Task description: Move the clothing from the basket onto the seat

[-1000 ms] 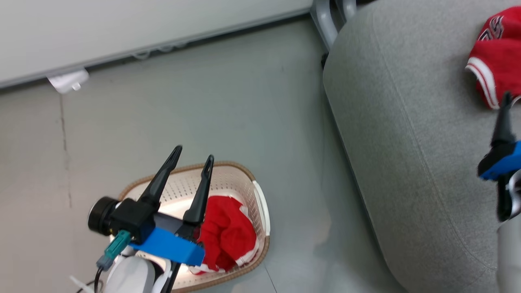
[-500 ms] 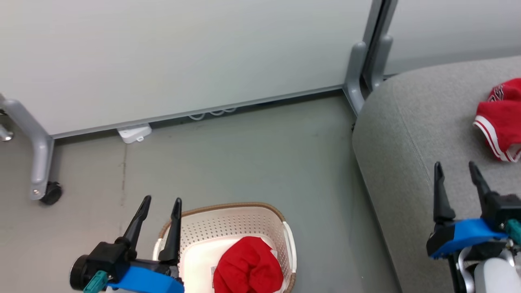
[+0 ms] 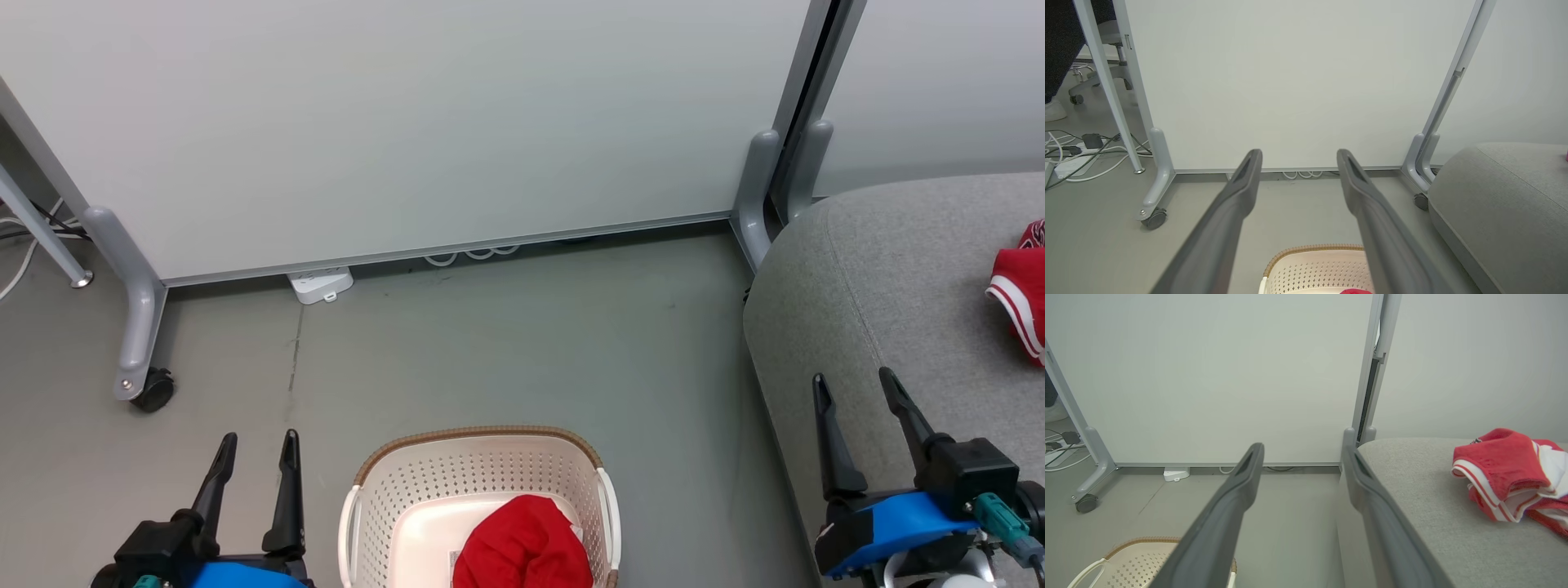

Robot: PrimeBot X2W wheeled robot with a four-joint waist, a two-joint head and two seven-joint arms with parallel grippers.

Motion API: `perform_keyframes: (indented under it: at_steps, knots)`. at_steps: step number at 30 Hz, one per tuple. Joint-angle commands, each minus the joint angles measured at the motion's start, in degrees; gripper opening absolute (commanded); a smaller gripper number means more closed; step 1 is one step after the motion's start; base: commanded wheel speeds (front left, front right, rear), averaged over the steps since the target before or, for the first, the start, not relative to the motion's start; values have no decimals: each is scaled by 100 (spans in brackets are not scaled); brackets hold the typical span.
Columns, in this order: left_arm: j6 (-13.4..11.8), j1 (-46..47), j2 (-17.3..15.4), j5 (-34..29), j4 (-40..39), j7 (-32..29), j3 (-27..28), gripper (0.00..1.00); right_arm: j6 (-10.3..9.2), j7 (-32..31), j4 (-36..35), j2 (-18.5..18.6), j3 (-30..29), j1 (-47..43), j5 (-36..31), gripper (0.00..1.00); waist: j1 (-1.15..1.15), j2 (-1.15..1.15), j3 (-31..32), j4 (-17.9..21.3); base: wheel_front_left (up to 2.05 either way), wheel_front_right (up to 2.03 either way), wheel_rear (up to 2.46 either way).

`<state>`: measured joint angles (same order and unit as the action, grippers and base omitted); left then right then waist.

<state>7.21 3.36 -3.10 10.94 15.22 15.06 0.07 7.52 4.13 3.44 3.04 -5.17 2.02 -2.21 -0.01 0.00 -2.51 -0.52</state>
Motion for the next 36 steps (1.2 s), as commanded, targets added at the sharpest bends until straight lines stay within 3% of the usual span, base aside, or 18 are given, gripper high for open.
perform_keyframes:
  at_steps: [1,25,36]
  knots:
    - [15,-77,-17,-32,14,17,49,100,-6,-3,-38,-22,23,-101,43,100,1,0,6,-8,0,0,0]
    - [33,45,1,-139,79,17,-90,100,-6,-134,-220,-23,198,-6,270,100,1,0,-244,15,0,0,0]
    - [34,880,-208,-174,361,18,-759,100,-6,-74,-640,-22,341,799,220,100,1,0,-1724,455,0,0,0]
